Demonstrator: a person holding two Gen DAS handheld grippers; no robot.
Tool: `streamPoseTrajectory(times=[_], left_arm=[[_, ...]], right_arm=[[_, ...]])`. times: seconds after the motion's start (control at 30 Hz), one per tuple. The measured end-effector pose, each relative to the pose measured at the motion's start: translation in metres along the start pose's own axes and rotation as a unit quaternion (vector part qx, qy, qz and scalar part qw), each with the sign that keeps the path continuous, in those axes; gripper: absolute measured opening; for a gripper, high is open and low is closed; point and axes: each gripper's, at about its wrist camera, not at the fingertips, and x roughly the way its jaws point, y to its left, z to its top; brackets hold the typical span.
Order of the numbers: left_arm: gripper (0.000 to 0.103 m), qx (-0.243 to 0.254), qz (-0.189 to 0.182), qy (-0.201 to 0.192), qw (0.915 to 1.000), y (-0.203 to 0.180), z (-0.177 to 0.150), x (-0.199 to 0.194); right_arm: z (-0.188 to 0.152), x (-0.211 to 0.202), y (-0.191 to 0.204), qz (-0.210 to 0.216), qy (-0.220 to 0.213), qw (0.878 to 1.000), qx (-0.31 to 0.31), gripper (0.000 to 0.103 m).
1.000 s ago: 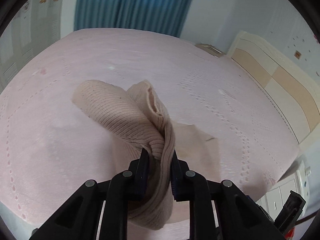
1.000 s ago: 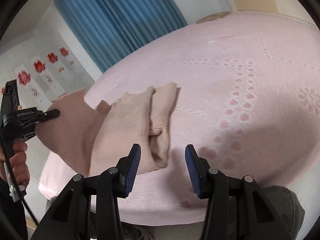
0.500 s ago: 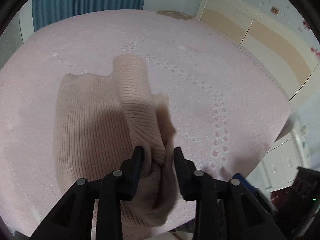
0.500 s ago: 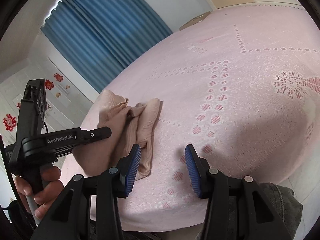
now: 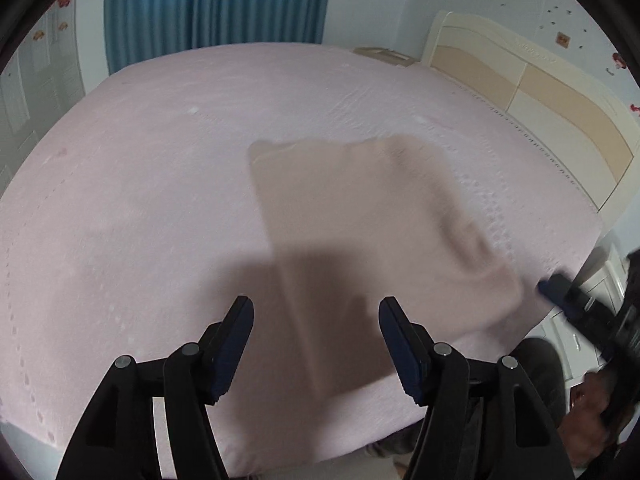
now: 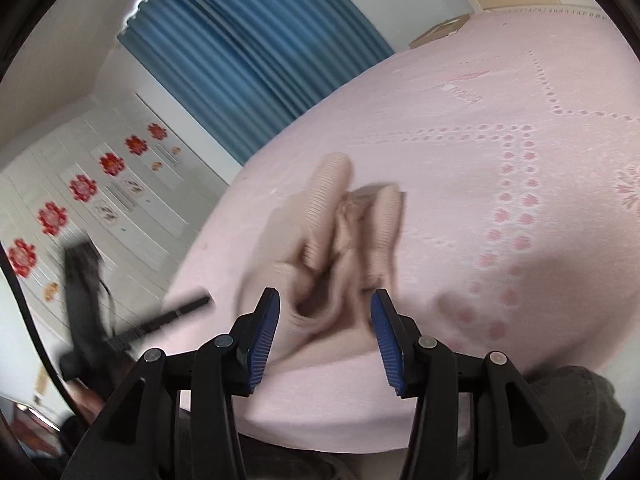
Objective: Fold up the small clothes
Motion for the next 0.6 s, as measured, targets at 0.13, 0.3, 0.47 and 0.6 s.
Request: streamPoseTrajectory(times=[0.13,0.3,0.47,0.6], left_arm=[[0.063,-0.028,-0.012,0.017,0.9994,0.021,-0.029,0.007],[0.063,-0.053,-0.043,0.029,0.9972,0.027,-0.047,0.018],[0.063,-0.055,-0.055,0.028,0.9966,0.022,-0.049,0.030],[0.063,-0.069,-0.073,0.021,0.9947,0.031,-0.052,0.028]], right_arm=[[0.007,0.015,0.027,-0.020,-0.005,0.999,-0.027,0.050],[0.000,0.058,0.026,-0.117,0.011,0.993,-0.029,0.050],[0.002,0.080,0.024,-0.117,0.057,0.991,-0.041,0.012],[0.011,0.038,0.031,-0.050,-0.002,0.998,-0.046,0.007]])
